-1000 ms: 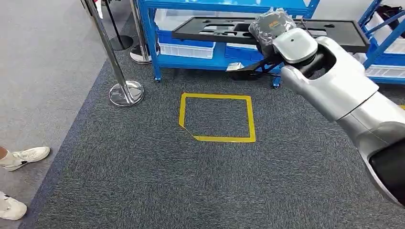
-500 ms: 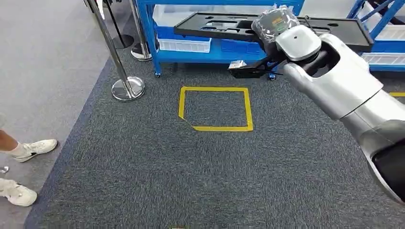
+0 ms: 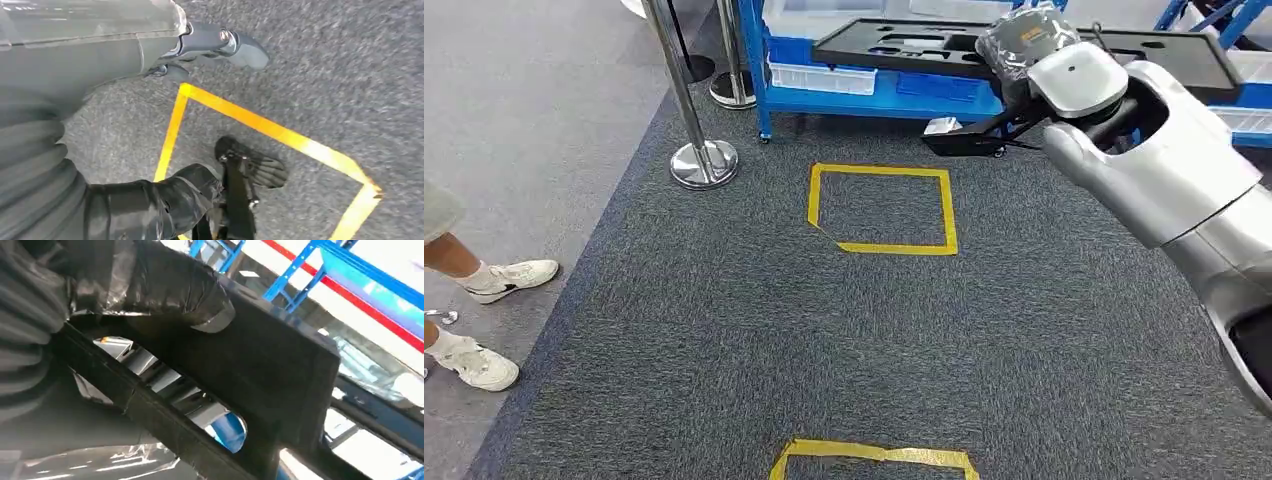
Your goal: Take the parts from the cabinet and place them on the table.
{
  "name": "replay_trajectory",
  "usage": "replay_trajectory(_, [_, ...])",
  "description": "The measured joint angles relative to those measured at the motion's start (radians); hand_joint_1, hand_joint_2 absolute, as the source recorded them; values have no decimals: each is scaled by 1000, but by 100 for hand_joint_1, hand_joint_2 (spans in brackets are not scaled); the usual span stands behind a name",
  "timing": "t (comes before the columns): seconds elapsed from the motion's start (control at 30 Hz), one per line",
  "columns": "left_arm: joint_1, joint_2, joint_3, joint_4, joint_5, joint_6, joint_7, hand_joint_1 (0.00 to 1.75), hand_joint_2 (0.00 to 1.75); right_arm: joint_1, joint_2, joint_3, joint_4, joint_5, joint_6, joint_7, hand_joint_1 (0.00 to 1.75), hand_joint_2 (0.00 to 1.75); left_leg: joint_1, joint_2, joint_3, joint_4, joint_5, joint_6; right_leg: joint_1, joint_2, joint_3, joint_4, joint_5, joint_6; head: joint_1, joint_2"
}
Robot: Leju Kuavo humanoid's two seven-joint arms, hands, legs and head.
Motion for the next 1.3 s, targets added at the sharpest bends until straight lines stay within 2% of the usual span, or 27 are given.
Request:
replay_trajectory(0.03, [0,0,1,0,0,0,3,0,175,-2,-2,0,0,0,-1,0,175,175,-1,0,-10,0,10,-1,7,0,61,-69,13,-11,0,0])
replay_trajectory(0.07, [-1,-3,1,0,0,3,7,0,175,-5,-2,0,-1,0,-1,-1,175,175,0,2,-13,2,18,-4,16,-1,134,-155,-19,-28,0,0])
replay_trajectory(0.1, [0,-7,1,0,0,8,15,0,175,-11,-2,0,-2,0,-2,-1,175,175,-6,1,-17,6,22,-9,24,-5,206,-258,-65,-37,0,0])
replay_trajectory(0.13, [0,-6,2,0,2,12,21,0,175,-18,-2,-1,-2,0,-3,-1,175,175,-6,4,-19,5,31,-15,22,-9,217,-290,-84,-33,-1,0])
replay_trajectory(0.2, [-1,-6,5,0,2,15,25,0,175,-26,-6,-1,-2,0,-3,-2,175,175,-1,7,-19,-4,50,-27,27,-6,210,-292,-68,-40,-1,0])
replay_trajectory(0.23, [0,-5,6,0,2,15,25,0,175,-25,-8,-1,-2,0,-3,-2,175,175,-6,6,-25,0,49,-31,15,-8,208,-302,-55,-45,0,0])
replay_trajectory(0.27, [0,-3,7,0,2,15,24,0,175,-26,-8,0,-2,0,-2,-2,175,175,-1,2,-34,17,25,-37,14,-12,203,-305,-47,-49,-1,0])
replay_trajectory(0.3, [0,-3,8,0,2,15,23,0,175,-29,-8,0,-3,0,-1,-2,175,175,0,1,-51,64,-24,-40,12,-12,199,-305,-39,-58,-2,0])
replay_trajectory(0.37, [4,-3,8,0,2,14,20,0,175,-30,-12,0,-5,0,3,-2,175,175,9,1,-106,225,-124,-52,13,-12,178,-303,-24,-58,-2,0])
replay_trajectory(0.4, [5,-2,8,0,2,15,20,0,175,-30,-13,0,-5,0,4,-2,175,175,11,1,-123,288,-140,-57,12,-10,168,-301,-18,-56,-2,0])
replay_trajectory(0.43, [6,-1,9,0,2,14,19,0,175,-30,-13,0,-5,0,7,-2,175,175,13,1,-122,310,-132,-60,11,-8,159,-298,-13,-54,-2,0])
replay_trajectory(0.47, [5,0,9,0,2,14,18,0,175,-30,-13,1,-5,-1,8,-2,175,175,14,1,-97,283,-112,-62,10,-7,152,-294,-10,-51,-2,0])
replay_trajectory(0.53, [5,2,9,0,0,14,16,0,175,-31,-18,1,-8,-1,9,-2,175,175,19,2,15,117,-49,-62,7,-5,142,-282,-9,-47,-2,0])
replay_trajectory(0.57, [5,2,10,0,0,14,14,0,175,-33,-19,1,-10,-2,9,-2,175,175,19,2,59,32,-53,-59,7,-7,137,-274,-12,-43,-2,0])
replay_trajectory(0.6, [5,2,10,0,-1,13,13,0,175,-35,-23,1,-10,-2,9,-2,175,175,14,0,78,24,-62,-53,10,-6,127,-270,-10,-36,-2,0])
replay_trajectory(0.73, [5,2,10,0,-2,13,9,0,175,-37,-36,1,-18,-2,12,0,175,175,15,-1,68,5,-55,-28,13,-7,122,-269,-4,-15,-1,0])
replay_trajectory(0.77, [5,2,10,0,-5,13,8,0,175,-37,-39,1,-21,-3,12,0,175,175,18,2,69,1,-49,-19,7,-4,116,-253,-18,-11,-1,0])
replay_trajectory(0.8, [4,2,10,0,-7,13,8,0,175,-40,-43,1,-24,-3,12,0,175,175,18,1,65,-1,-46,-13,8,-2,94,-208,-55,-7,-1,0])
replay_trajectory(0.87, [4,2,10,0,-7,13,7,0,175,-41,-52,1,-25,-3,14,0,175,175,17,1,60,0,-44,-9,5,0,27,-56,-132,-1,-1,0])
replay_trajectory(0.9, [5,2,11,0,-7,13,6,0,175,-39,-55,1,-25,-3,16,0,175,175,17,1,58,1,-43,-9,4,1,-5,11,-153,1,-1,0])
replay_trajectory(0.93, [6,3,11,0,-7,13,5,0,175,-38,-57,2,-25,-3,18,0,175,175,17,0,57,2,-43,-9,3,1,-18,36,-149,2,-1,0])
replay_trajectory(1.0, [6,3,12,0,-7,14,5,0,175,-39,-61,3,-26,-5,20,0,175,175,17,1,58,5,-44,-9,1,0,18,-46,-79,2,-1,0])
replay_trajectory(1.03, [4,3,12,0,-7,14,3,0,175,-42,-65,3,-27,-9,20,3,175,175,17,3,59,7,-45,-12,0,-3,66,-148,-22,-2,-1,0])
replay_trajectory(1.07, [4,3,12,0,-7,14,2,0,175,-44,-71,2,-30,-16,21,8,175,175,16,9,59,9,-47,-14,4,-31,101,-230,13,-8,-1,0])
replay_trajectory(1.1, [4,2,13,0,-7,14,2,0,175,-46,-75,1,-33,-21,21,12,175,175,8,9,59,12,-47,-19,19,-57,107,-248,-2,-9,-1,0])
replay_trajectory(1.23, [6,2,15,0,-10,14,0,0,175,-47,-81,0,-38,-31,22,23,175,175,6,37,54,11,-46,-34,17,-22,100,-264,4,-29,-1,0])
replay_trajectory(1.3, [4,2,16,0,-11,14,-1,0,175,-49,-82,-2,-43,-32,21,25,175,175,9,18,32,57,-89,-43,8,-8,104,-271,13,-43,-2,0])
